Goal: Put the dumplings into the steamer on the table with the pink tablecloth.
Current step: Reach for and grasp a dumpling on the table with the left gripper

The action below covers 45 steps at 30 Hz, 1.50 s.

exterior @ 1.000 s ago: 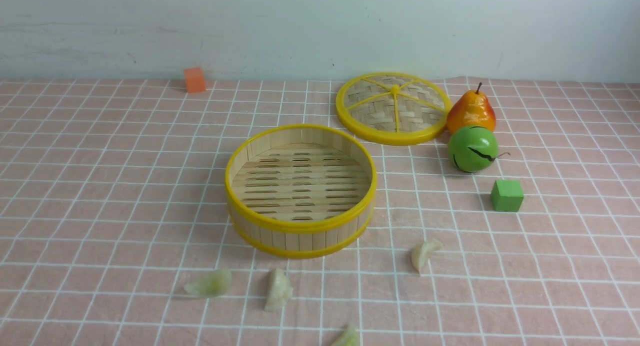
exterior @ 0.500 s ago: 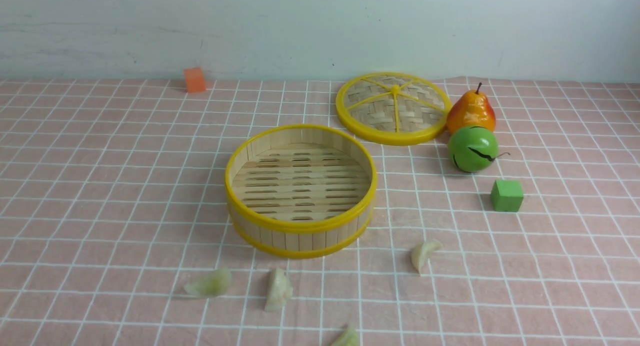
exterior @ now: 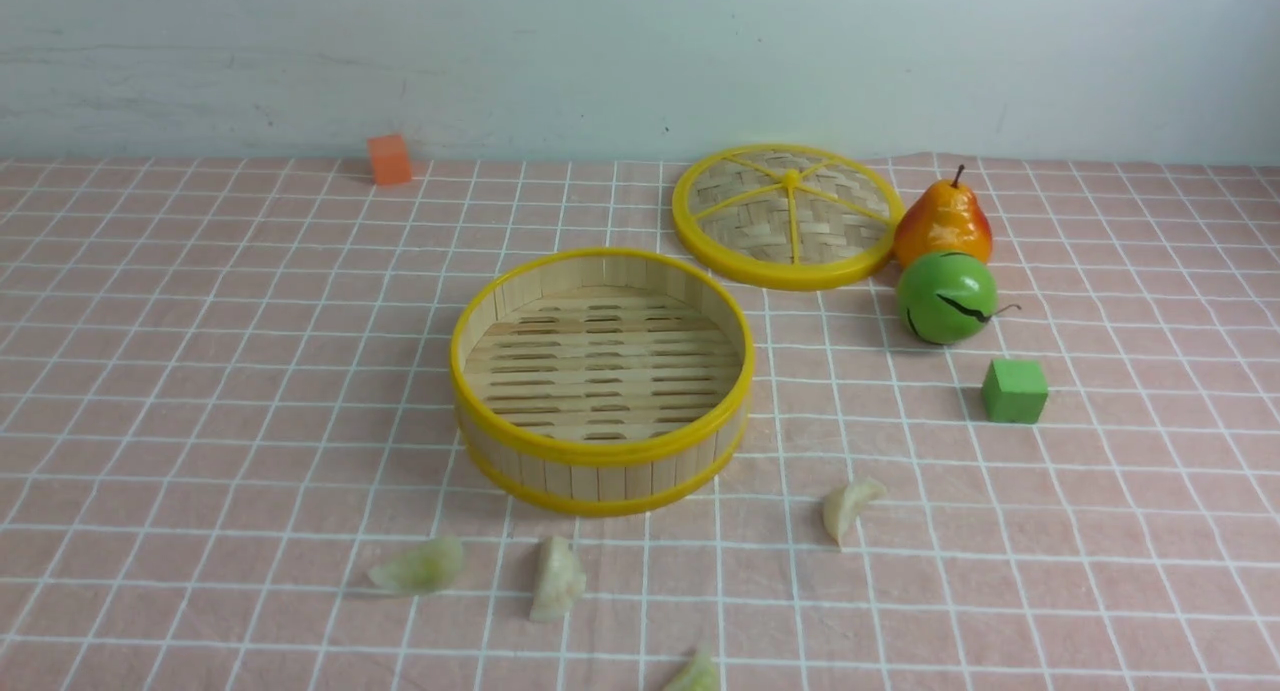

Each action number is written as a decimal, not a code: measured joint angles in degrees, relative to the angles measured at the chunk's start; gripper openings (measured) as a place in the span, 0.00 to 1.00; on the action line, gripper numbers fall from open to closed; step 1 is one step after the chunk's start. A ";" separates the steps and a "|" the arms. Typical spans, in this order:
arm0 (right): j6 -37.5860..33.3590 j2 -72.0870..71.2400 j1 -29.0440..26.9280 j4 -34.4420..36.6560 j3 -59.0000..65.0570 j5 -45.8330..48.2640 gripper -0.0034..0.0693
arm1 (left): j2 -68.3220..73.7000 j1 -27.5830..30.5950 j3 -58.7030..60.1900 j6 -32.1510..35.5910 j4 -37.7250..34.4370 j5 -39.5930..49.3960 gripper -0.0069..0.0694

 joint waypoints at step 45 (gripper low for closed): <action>1.88 0.00 0.00 0.15 0.00 -0.05 0.38 | 0.00 0.00 0.00 -3.47 -5.68 -5.39 0.40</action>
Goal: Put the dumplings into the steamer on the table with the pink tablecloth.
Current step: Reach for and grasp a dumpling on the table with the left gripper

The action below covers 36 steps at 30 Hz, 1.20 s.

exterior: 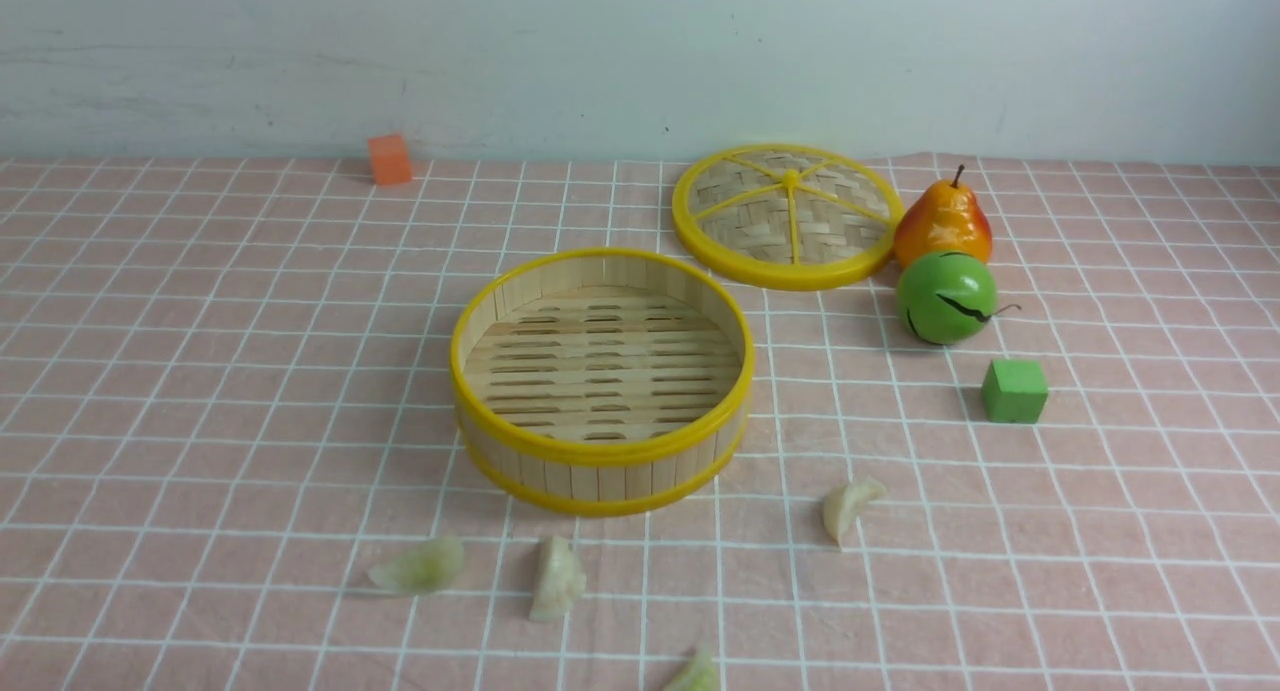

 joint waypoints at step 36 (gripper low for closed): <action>-7.52 18.78 0.25 25.31 -23.01 5.84 0.02 | 26.37 -0.17 -39.15 -0.79 -9.54 33.21 0.07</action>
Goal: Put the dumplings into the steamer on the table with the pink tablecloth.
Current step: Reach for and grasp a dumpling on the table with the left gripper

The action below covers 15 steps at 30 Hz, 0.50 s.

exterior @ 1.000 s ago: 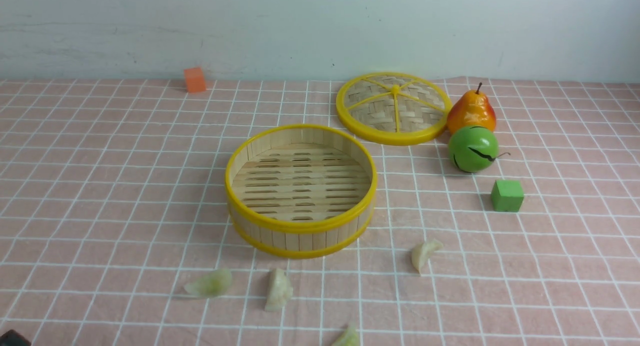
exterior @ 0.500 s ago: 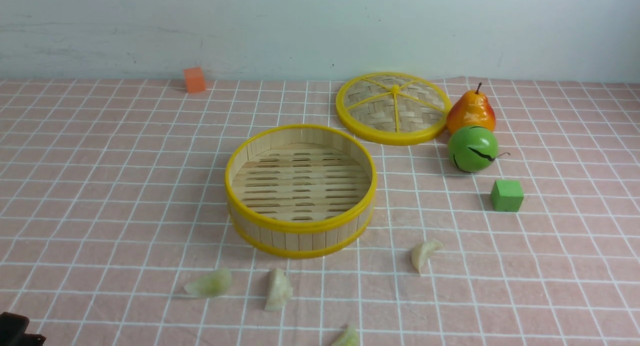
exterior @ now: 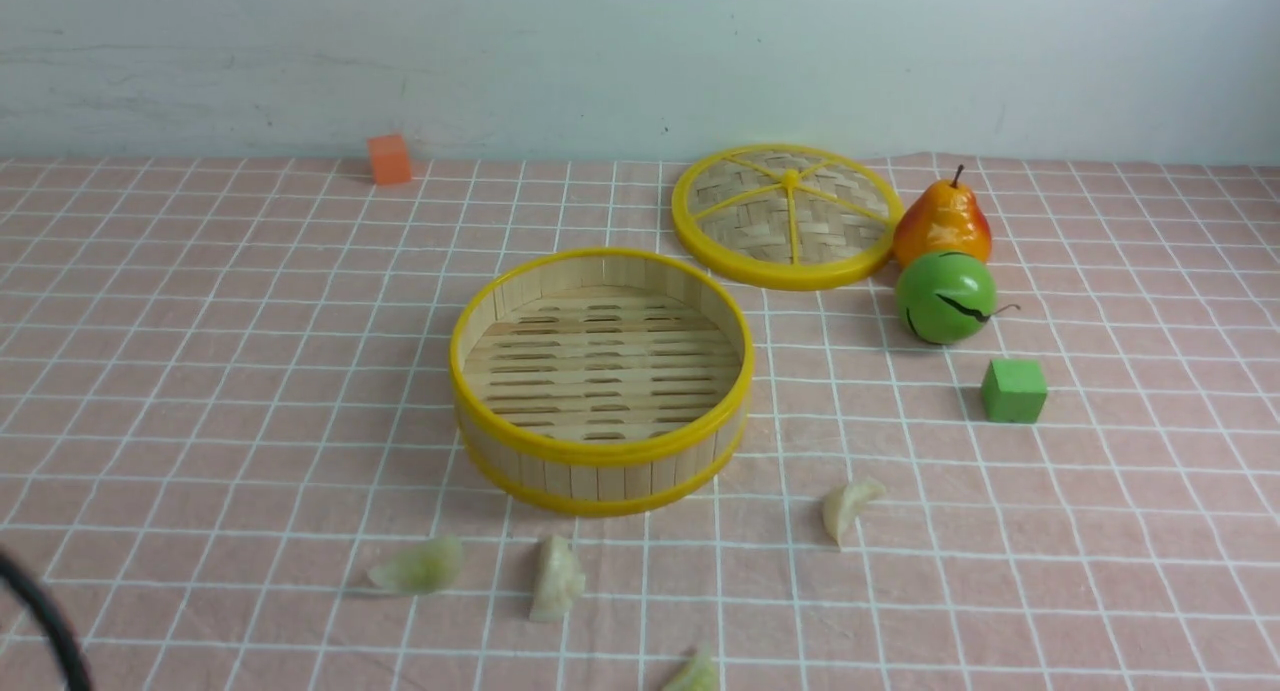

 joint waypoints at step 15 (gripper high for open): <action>-17.86 43.25 27.41 -4.47 -26.16 28.82 0.02 | 40.62 -20.75 -23.25 6.18 13.23 18.52 0.12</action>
